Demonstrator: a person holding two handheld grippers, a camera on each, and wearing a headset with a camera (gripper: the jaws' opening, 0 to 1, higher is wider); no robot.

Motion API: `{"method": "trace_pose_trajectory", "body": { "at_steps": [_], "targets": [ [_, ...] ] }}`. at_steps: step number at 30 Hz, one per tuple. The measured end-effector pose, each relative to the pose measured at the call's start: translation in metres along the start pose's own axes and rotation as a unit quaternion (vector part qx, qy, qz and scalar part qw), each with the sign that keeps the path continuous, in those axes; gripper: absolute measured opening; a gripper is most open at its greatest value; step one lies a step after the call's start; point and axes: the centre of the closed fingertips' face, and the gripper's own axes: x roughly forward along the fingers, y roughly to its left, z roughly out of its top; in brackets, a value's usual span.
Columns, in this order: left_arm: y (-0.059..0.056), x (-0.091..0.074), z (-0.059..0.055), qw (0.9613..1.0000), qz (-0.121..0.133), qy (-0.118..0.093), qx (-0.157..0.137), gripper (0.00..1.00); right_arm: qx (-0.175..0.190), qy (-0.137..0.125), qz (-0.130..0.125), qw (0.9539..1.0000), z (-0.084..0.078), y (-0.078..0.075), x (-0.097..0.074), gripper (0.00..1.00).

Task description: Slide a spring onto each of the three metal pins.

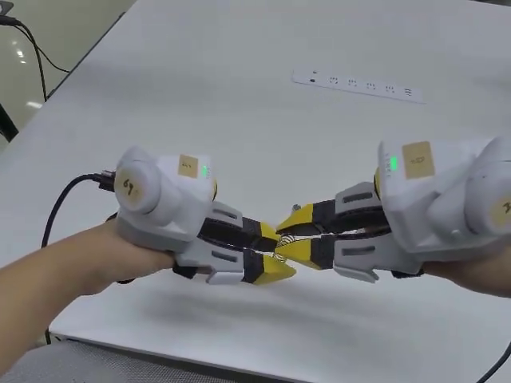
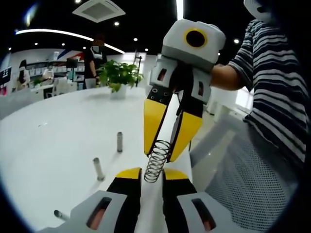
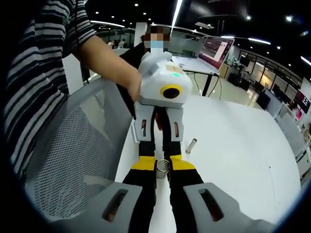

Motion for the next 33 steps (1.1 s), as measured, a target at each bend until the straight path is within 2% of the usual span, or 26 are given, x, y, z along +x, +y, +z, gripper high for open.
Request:
{"method": "trace_pose_trajectory", "body": {
  "at_steps": [5,8,13,18,26,31,33],
  "targets": [
    [0.001,-0.004,-0.002,0.9999,0.007,0.004,-0.007,0.14,-0.001,0.002,-0.003,1.0,0.0,-0.002,0.0,0.06],
    [0.002,-0.01,-0.003,0.9999,0.009,0.001,-0.012,0.14,-0.004,0.006,-0.004,1.0,-0.003,-0.002,0.0,0.06],
    [0.004,-0.018,-0.008,0.9996,0.019,0.005,-0.02,0.17,-0.009,0.011,-0.008,0.9999,-0.005,-0.005,0.0,0.06],
    [0.009,-0.028,-0.013,0.9989,0.036,0.006,-0.03,0.19,-0.005,0.011,-0.011,0.9999,-0.006,-0.007,0.0,0.06],
    [0.017,-0.042,-0.014,0.9972,0.062,-0.006,-0.041,0.25,-0.01,0.016,-0.023,0.9996,-0.009,-0.012,0.0,0.06],
    [0.02,-0.05,-0.021,0.996,0.074,-0.003,-0.05,0.3,-0.009,0.023,-0.028,0.9993,-0.014,-0.013,-0.001,0.06],
    [0.023,-0.055,-0.024,0.995,0.086,-0.003,-0.051,0.32,-0.009,0.024,-0.032,0.9992,-0.016,-0.014,-0.001,0.06]
  ]
}}
